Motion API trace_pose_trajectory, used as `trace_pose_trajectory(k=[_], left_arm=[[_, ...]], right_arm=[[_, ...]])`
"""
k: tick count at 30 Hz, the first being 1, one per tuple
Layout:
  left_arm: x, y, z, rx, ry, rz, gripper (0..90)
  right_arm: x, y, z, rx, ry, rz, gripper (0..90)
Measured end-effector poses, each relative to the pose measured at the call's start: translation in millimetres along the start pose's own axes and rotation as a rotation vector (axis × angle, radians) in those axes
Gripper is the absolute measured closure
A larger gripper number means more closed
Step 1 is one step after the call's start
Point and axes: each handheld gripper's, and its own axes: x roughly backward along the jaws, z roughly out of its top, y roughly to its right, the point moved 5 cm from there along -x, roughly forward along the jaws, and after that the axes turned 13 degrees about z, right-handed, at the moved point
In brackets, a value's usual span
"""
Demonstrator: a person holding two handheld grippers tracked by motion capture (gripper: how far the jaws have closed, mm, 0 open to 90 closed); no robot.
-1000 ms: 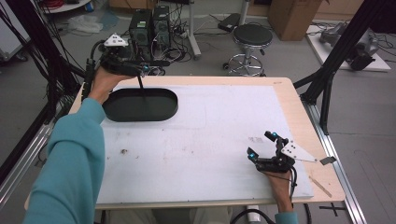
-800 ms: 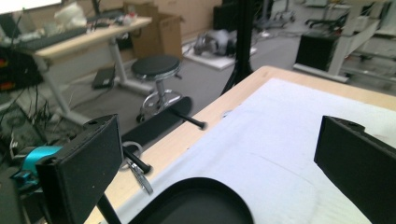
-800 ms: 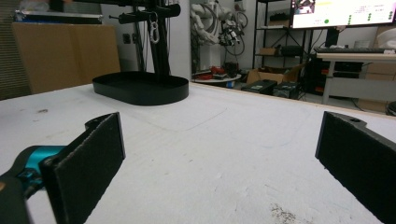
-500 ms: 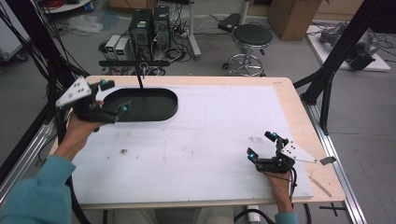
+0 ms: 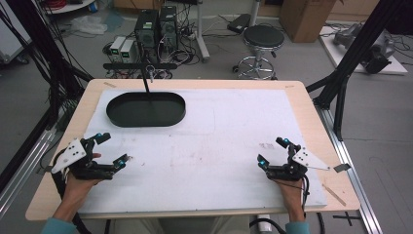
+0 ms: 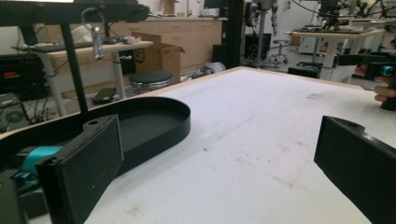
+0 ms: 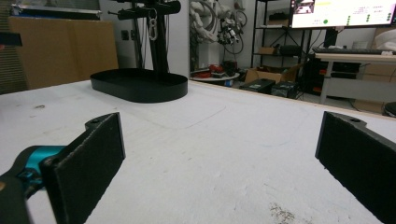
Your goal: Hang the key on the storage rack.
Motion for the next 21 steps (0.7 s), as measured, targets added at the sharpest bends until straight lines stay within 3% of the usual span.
trace_pose_trajectory(k=[2, 5, 8, 12, 17, 21], left_arm=[[2.1, -0.1, -6.8, -0.004, -0.008, 0.013, 1.7], [4.9, 0.8, -12.8, 0.01, 0.019, 0.029, 1.7], [6.4, 2.4, -17.8, -0.006, 0.042, 0.055, 1.7], [2.9, 3.9, -29.3, -0.002, 0.012, 0.058, 1.7], [5.2, 1.3, -30.2, 0.021, 0.039, 0.098, 1.7], [6.1, 1.5, -30.3, 0.023, 0.047, 0.098, 1.7]], right_arm=[[-0.1, -0.2, 0.1, 0.001, 0.002, -0.002, 0.7], [0.1, -0.1, 0.0, -0.001, 0.0, 0.002, 0.7], [-0.1, -0.2, 0.1, 0.002, 0.001, 0.002, 0.7], [0.1, 0.2, 0.0, 0.001, 0.0, 0.003, 0.7], [-0.1, -1.0, -0.3, 0.003, -0.007, 0.007, 0.7], [-0.4, -1.1, -0.2, 0.002, -0.006, 0.005, 0.8]])
